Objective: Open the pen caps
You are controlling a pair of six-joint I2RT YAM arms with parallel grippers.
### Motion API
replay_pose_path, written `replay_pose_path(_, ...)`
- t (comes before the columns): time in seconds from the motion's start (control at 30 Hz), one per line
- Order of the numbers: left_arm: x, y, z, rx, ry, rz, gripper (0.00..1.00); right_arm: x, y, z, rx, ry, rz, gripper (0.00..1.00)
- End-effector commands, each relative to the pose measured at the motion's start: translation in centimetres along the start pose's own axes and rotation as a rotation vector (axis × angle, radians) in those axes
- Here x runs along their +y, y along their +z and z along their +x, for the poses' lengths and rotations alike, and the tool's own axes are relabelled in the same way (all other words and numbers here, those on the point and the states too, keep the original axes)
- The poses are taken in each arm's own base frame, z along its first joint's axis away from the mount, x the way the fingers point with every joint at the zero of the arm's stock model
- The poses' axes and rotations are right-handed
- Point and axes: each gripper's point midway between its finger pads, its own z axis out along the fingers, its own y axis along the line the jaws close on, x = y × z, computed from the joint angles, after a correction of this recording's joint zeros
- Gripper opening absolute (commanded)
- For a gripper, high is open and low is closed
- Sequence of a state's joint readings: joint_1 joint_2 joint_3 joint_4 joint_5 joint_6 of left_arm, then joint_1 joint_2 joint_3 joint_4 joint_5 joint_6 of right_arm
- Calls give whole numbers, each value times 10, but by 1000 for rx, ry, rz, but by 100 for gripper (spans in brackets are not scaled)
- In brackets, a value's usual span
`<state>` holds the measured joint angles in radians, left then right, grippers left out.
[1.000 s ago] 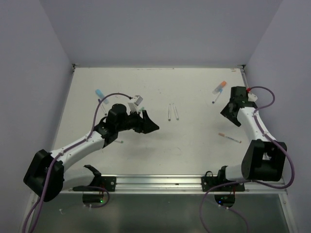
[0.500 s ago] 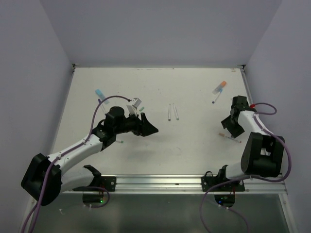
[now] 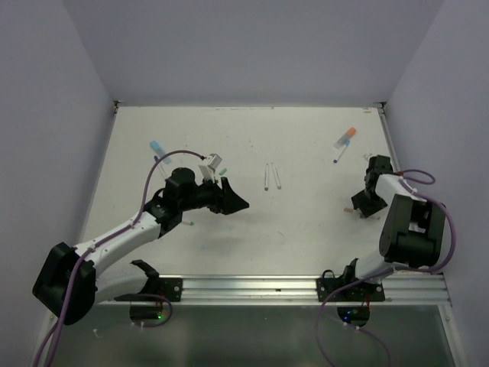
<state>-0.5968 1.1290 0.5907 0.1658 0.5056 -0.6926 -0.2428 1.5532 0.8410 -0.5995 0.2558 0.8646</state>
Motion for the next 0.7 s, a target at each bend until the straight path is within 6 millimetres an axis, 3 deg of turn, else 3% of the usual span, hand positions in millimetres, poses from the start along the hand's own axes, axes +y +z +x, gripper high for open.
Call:
replay_pose_path(0.0, -6, 0, -3, -23, 17, 26, 70, -1, 11, 17, 64, 1, -8, 38)
replay_pose_path(0.1, -6, 0, -6, -30, 12, 25, 70, -5, 16, 28, 101, -18, -13, 26)
replay_pose_path(0.13, -7, 0, -7, -32, 5, 27, 70, -4, 15, 29, 106, -38, -24, 13)
replay_pose_path(0.2, -8, 1, -8, -38, 6, 28, 70, -3, 15, 38, 135, -63, -55, 1)
replay_pose_path(0.3, -7, 2, -11, -45, 3, 20, 70, -1, 9, 42, 144, -97, -103, 0)
replay_pose_path(0.43, -9, 6, -14, -37, -4, 25, 70, 20, -11, 43, 119, -158, -283, 0)
replay_pose_path(0.6, -15, 19, -5, 29, -46, 115, 70, 52, -56, 39, 29, -284, -531, 0)
replay_pose_path(0.67, -19, 25, -2, 50, -62, 162, 68, 69, -74, 47, 26, -369, -612, 0)
